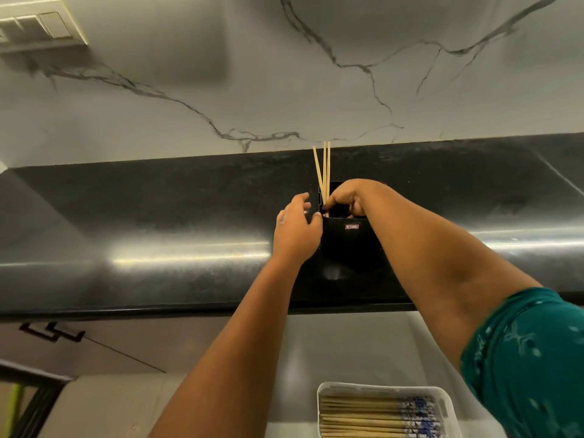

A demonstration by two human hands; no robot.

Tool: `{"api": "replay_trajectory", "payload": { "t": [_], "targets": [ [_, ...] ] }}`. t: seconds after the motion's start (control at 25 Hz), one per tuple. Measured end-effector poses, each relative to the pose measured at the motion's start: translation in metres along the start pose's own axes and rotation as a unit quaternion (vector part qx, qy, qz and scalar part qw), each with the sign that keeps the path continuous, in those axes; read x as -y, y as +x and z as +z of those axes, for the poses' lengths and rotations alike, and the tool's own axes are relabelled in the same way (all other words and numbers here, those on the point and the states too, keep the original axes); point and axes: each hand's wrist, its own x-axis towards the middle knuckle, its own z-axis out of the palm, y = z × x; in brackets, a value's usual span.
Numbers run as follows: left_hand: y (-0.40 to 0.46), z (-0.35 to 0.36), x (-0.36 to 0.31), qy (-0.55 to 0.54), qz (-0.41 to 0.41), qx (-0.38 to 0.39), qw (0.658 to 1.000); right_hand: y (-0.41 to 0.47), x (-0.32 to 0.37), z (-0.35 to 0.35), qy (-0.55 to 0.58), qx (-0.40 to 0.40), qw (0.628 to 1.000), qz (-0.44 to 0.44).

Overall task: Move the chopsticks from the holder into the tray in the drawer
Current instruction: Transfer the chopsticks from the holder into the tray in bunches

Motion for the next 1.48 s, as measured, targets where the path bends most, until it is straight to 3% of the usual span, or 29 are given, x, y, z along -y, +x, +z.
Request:
{"api": "replay_trajectory", "payload": {
  "t": [0.16, 0.32, 0.4, 0.56, 0.64, 0.76, 0.84, 1.0, 1.12, 1.2, 1.28, 1.48],
  "targets": [
    [-0.003, 0.007, 0.003, 0.047, -0.011, 0.117, 0.992, 0.004, -0.011, 0.009, -0.138, -0.047, 0.987, -0.07],
    [-0.013, 0.018, -0.002, 0.096, 0.031, 0.127, 0.987, -0.009, -0.016, 0.007, -0.236, -0.09, 0.953, -0.167],
    [-0.017, 0.024, -0.007, 0.107, 0.03, 0.138, 0.984, -0.022, -0.013, 0.001, -0.249, -0.139, 0.934, -0.215],
    [-0.028, 0.026, -0.021, 0.156, 0.02, 0.154, 0.975, -0.066, -0.018, -0.023, -0.17, -0.235, 0.909, -0.299],
    [-0.038, 0.018, -0.035, 0.098, 0.015, 0.119, 0.988, -0.101, -0.024, -0.034, -0.127, -0.27, 0.888, -0.35],
    [-0.067, 0.004, -0.06, -0.114, 0.005, 0.016, 0.993, -0.159, -0.048, -0.042, -0.137, -0.242, 0.878, -0.389],
    [-0.092, -0.001, -0.077, -0.263, -0.008, 0.005, 0.965, -0.194, -0.082, -0.038, -0.186, -0.151, 0.901, -0.361],
    [-0.156, 0.019, -0.075, -0.428, -0.098, 0.178, 0.881, -0.239, -0.158, 0.0, -0.13, 0.117, 0.955, -0.24],
    [-0.203, 0.042, -0.048, -0.475, -0.223, 0.175, 0.833, -0.238, -0.207, 0.026, -0.082, 0.184, 0.965, -0.167],
    [-0.226, 0.057, -0.029, -0.516, -0.305, 0.102, 0.794, -0.232, -0.237, 0.046, -0.083, 0.176, 0.971, -0.136],
    [-0.245, 0.073, -0.014, -0.536, -0.368, 0.009, 0.76, -0.223, -0.266, 0.074, -0.154, 0.136, 0.971, -0.123],
    [-0.293, 0.111, 0.009, -0.519, -0.437, -0.082, 0.73, -0.212, -0.33, 0.139, -0.371, -0.052, 0.907, -0.193]
  ]
}}
